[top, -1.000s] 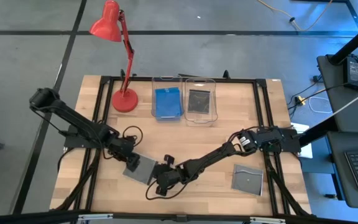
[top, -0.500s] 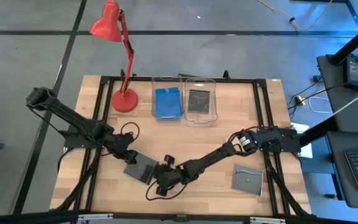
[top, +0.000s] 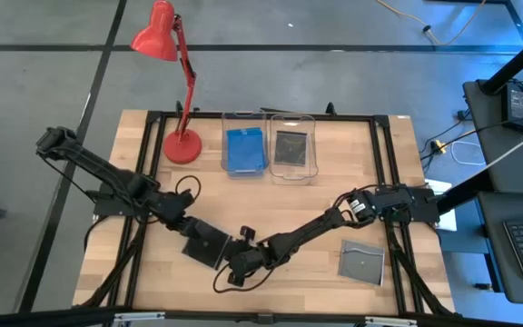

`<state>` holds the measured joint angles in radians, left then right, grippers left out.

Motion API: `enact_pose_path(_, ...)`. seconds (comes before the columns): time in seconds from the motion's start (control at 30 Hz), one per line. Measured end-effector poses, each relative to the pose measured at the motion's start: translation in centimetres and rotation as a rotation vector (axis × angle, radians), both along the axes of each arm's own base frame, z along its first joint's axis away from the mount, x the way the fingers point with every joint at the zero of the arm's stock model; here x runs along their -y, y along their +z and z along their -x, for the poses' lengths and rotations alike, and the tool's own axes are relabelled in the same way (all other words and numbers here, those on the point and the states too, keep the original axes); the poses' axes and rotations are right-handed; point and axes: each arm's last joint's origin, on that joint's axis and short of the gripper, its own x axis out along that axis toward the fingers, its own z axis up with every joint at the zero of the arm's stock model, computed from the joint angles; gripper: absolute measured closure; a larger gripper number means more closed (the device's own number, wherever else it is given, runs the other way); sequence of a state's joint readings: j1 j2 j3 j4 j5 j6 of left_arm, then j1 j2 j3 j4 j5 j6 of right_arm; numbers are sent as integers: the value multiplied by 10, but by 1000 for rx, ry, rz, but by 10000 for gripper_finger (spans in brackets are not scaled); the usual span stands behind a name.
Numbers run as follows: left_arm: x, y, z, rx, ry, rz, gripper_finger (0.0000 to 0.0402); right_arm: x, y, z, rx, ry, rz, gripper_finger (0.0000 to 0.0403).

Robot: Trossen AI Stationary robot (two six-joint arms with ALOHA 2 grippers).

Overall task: Pick & place jewel cases by type
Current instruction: Put the left black CD case into the right transparent bin

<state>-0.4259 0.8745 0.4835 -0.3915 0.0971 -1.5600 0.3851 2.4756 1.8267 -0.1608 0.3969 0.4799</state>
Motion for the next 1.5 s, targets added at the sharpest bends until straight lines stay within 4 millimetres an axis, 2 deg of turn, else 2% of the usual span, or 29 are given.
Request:
enact_pose_path(0.17,-1,12,-1,104,19,30,126,0,0,0,-3,49,59,276)
enact_pose_path(0.33,-1,14,-1,141,30,28,126,4,-1,-2,-4,59,99,276)
enact_pose_path(0.87,5,-7,-13,8,33,-7,133,4,-1,-2,0,50,105,276)
enact_pose_path(1.0,5,-11,-14,-11,21,-27,165,4,-1,-2,1,49,106,277)
enact_pose_path(1.33,5,-13,-15,-13,37,-49,302,4,-1,-1,-20,65,127,276)
enact_pose_path(1.5,4,-13,-15,-7,43,-60,345,6,12,6,-147,78,181,276)
